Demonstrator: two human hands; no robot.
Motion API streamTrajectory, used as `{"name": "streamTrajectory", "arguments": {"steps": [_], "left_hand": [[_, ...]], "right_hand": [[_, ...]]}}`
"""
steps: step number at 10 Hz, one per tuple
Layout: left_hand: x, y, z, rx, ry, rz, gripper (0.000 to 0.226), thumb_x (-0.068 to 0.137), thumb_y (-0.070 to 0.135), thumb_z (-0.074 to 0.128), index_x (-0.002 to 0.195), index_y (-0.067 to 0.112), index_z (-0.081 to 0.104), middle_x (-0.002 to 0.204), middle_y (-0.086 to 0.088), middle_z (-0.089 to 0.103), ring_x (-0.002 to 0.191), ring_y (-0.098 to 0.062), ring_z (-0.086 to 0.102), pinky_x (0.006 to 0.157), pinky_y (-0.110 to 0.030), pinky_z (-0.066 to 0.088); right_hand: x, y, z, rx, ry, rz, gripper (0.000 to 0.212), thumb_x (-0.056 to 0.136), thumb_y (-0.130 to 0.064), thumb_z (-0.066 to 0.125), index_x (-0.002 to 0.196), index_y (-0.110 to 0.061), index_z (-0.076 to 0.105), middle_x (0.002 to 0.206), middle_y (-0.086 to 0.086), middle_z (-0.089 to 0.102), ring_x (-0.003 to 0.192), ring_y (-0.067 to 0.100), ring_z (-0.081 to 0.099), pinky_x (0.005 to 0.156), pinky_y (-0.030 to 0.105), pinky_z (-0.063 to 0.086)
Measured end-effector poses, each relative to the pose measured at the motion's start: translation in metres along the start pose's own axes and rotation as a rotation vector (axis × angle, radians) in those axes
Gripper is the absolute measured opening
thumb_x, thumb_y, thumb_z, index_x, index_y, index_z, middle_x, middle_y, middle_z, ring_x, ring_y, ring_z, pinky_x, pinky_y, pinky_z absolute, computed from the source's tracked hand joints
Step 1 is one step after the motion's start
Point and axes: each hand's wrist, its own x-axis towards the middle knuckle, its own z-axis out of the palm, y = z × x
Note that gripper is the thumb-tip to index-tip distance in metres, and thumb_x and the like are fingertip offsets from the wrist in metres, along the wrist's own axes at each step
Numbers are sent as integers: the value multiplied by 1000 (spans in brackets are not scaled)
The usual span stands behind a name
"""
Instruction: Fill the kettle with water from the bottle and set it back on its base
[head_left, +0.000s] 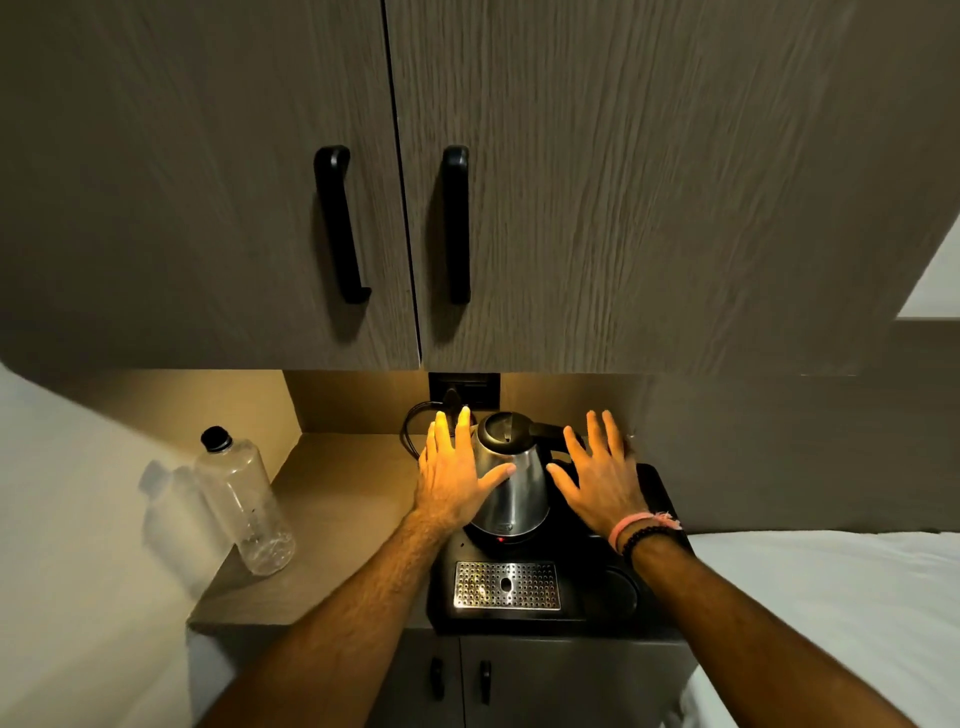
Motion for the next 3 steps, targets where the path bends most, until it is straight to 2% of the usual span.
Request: {"name": "streamTrajectory", "arguments": {"steps": [1,2,3], "left_hand": [[-7,-7,-3,79,-57,-6,109,76,84,43,156,24,-3,163,-17,-6,150,-33,-3,119,-56,14],[-17,-9,-7,136,-84,24,109,77,84,41,156,24,-2,163,-18,-7,150,-34,-5,119,-55,11],[-35,-10,-12,158,-77,73,107,77,84,40,156,25,-1,163,-18,-6,150,-34,-4,118,-56,13]], "right_hand": [[0,-3,-4,-42,-13,11,70,95,-62,31,149,-18,34,162,21,15,150,40,-4,113,65,27],[-6,-6,-6,-68,-53,50,81,90,-72,23,154,-22,21,163,23,1,148,45,-13,114,69,12],[-24,-19,-9,-53,-28,40,94,83,-81,10,155,-22,0,161,23,-14,147,44,-18,115,65,2]]}}
